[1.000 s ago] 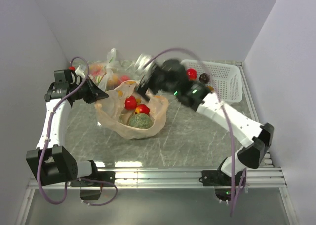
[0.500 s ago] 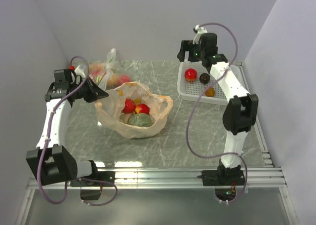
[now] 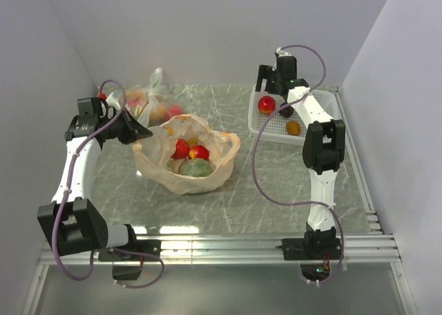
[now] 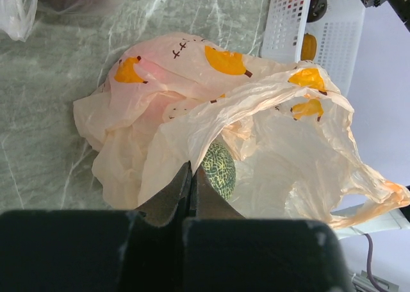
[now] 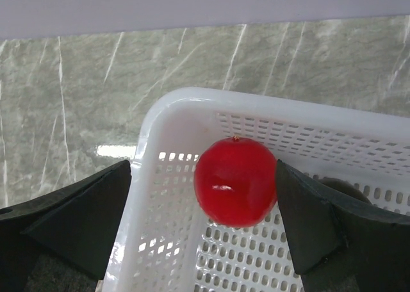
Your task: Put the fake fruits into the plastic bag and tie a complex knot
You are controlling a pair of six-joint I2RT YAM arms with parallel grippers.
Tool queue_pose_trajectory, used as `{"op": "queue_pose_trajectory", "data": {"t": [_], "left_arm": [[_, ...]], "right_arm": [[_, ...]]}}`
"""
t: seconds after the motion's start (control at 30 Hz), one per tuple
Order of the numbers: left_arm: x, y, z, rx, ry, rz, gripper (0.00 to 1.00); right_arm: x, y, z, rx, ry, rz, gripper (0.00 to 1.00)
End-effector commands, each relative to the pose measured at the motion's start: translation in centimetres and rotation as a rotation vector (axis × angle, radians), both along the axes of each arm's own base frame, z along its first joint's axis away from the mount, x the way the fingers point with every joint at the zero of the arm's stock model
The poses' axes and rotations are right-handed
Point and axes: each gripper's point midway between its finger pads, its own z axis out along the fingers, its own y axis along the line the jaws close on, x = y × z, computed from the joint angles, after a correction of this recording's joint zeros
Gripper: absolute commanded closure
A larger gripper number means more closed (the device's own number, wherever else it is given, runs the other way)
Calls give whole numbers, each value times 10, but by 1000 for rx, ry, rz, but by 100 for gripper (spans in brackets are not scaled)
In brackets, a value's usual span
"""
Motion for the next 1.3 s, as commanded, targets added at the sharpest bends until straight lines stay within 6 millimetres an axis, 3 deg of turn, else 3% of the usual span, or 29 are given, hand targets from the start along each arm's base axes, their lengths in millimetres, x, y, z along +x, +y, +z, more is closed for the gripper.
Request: {"op": "queue_pose_trajectory", "data": {"t": [0.0,0.33,0.43,0.83,1.0,1.17,1.27], "left_arm": [[6,-1,-1,1,-13,-5,100],[6,0,-6,1,0,-4,99],[7,-1,-6,0,-2,-5,100],[6,1,-8,3,7,2,99],[6,0,-9,2,10,1,99],[7,0,-11,1,16,1,100],[6,1,-12,2,15,4,99]], "right_arm": [[8,-6,-7,4,-11,-47,1],[-11,-10,-36,25,113,-50,2],[-19,-12,-54,27,194,-72,2],[-21,-15,-74,101,259,-133,3],[-16,-17,-77,148,255,-155,2],[1,-26,-63,177,189,-187,1],[5,-17,-56,198,155,-137,2]]}}
